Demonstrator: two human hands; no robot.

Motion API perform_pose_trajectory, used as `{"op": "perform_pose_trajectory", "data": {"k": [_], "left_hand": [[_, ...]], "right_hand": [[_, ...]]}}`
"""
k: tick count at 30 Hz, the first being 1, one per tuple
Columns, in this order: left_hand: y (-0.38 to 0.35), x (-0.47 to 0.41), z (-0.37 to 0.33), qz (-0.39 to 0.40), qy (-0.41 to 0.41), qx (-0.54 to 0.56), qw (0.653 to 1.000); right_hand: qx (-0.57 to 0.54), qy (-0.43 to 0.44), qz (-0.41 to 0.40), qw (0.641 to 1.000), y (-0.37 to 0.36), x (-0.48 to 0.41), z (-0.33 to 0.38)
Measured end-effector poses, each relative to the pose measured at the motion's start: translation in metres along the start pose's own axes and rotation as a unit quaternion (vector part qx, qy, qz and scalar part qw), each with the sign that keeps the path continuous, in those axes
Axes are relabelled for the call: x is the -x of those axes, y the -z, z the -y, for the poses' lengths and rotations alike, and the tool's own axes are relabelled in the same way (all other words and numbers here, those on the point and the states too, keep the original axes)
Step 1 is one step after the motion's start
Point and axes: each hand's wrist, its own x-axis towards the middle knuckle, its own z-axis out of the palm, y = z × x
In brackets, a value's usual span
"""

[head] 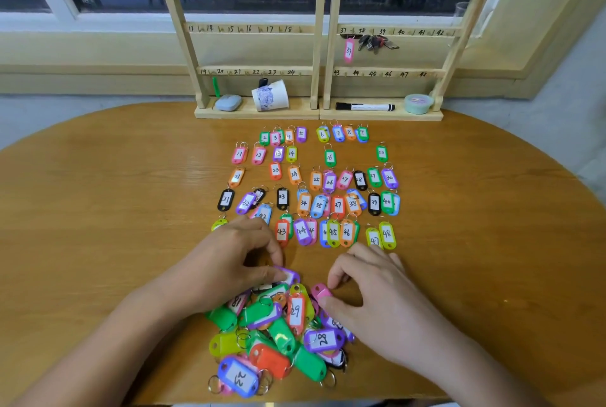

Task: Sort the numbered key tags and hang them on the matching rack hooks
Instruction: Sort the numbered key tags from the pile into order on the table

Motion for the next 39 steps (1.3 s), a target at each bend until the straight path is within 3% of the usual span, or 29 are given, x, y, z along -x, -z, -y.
{"op": "perform_pose_trajectory", "data": {"k": [8,19,23,28,33,39], "left_hand": [[0.009,-0.005,-0.014,-0.024,0.092,0.137,0.986],[0.017,-0.022,-0.007,-0.055,0.134,0.252,0.957],[0.020,-0.029,-0.007,-0.080,0.136,0.281,0.947],[0.028,-0.042,-0.011,-0.109,0.129,0.289,0.942],[0.031,-0.051,-0.011,-0.089,0.114,0.339,0.930],[0.021,-0.049,-0.009,-0.118,0.130,0.467,0.867]], "right_hand": [[-0.015,-0.014,0.048,0.999,0.008,-0.004,0.003],[0.019,0.004,0.066,0.998,0.014,-0.007,0.018],[-0.033,-0.010,0.083,0.996,0.015,-0.012,0.012],[-0.198,-0.052,0.107,0.973,0.019,-0.024,-0.002],[-0.315,-0.023,0.028,0.948,0.030,-0.047,-0.013],[-0.340,0.034,-0.078,0.936,0.033,-0.071,-0.018]]}}
